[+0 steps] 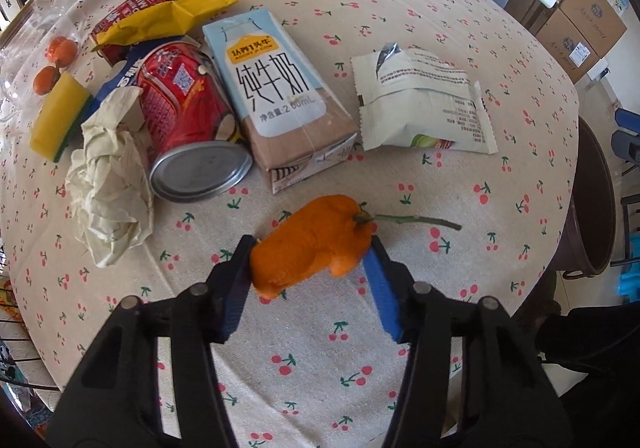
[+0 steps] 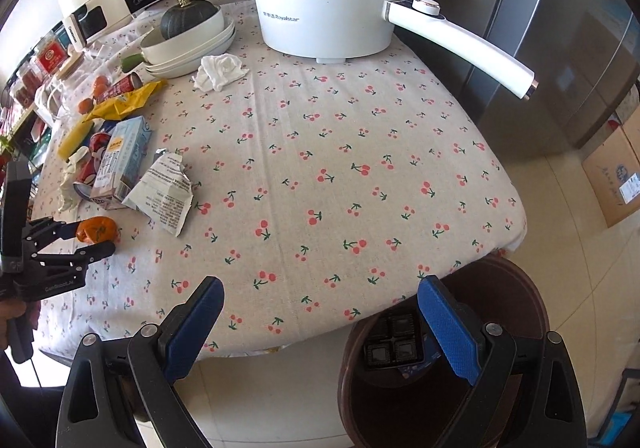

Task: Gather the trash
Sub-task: 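Grasp the orange pepper with the left tool while the right tool reaches the white wrapper, then grasp the white snack wrapper with the right tool and lift it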

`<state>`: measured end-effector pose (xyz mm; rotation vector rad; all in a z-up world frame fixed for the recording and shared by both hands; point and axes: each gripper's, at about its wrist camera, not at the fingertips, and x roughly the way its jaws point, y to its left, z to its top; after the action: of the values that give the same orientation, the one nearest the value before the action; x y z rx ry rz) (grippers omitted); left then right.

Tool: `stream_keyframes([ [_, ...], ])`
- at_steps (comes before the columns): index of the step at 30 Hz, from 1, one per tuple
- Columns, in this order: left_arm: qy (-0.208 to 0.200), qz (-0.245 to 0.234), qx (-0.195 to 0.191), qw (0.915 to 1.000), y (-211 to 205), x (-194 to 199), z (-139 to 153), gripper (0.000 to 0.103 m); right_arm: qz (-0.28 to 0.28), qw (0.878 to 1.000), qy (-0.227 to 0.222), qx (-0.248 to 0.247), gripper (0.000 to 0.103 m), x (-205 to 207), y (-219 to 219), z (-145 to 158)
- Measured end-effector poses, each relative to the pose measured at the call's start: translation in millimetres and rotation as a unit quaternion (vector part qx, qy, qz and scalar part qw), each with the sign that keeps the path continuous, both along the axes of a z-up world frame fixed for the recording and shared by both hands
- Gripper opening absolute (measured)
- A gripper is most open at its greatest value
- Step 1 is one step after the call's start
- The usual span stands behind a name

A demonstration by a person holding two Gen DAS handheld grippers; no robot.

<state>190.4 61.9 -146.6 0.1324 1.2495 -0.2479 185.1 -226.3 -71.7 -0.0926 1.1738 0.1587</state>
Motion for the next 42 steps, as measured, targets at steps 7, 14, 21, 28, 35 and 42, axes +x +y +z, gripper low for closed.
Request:
stream_keyframes([
  [7, -0.022, 0.015, -0.029, 0.9992, 16.0, -18.1, 17.7, 0.031, 0.016, 1.0, 0.001, 0.009, 0.099, 8.2, 36.4, -11.2],
  [14, -0.035, 0.06, -0.069, 0.9952, 40.6, -30.9, 28.6, 0.016, 0.012, 0.998, -0.009, 0.056, 0.099, 25.9, 90.2, -24.3],
  [21, -0.05, 0.087, -0.092, 0.9907, 65.0, -42.1, 40.9, 0.007, 0.006, 0.997, -0.014, 0.073, 0.099, 41.5, 131.1, -43.8],
  [28, -0.047, 0.09, -0.12, 0.9876, 81.5, -48.1, 44.6, 0.015, 0.005, 0.999, -0.024, 0.038, 0.099, 54.9, 152.3, -63.5],
  [35, -0.042, 0.101, -0.124, 0.9863, 79.0, -41.5, 39.1, 0.063, 0.007, 0.999, -0.041, 0.023, 0.092, 57.8, 151.8, -71.1],
  [42, -0.043, 0.052, -0.082, 0.9944, 46.8, -25.6, 25.7, 0.071, 0.032, 0.998, -0.024, 0.057, 0.055, 55.2, 141.0, -60.5],
])
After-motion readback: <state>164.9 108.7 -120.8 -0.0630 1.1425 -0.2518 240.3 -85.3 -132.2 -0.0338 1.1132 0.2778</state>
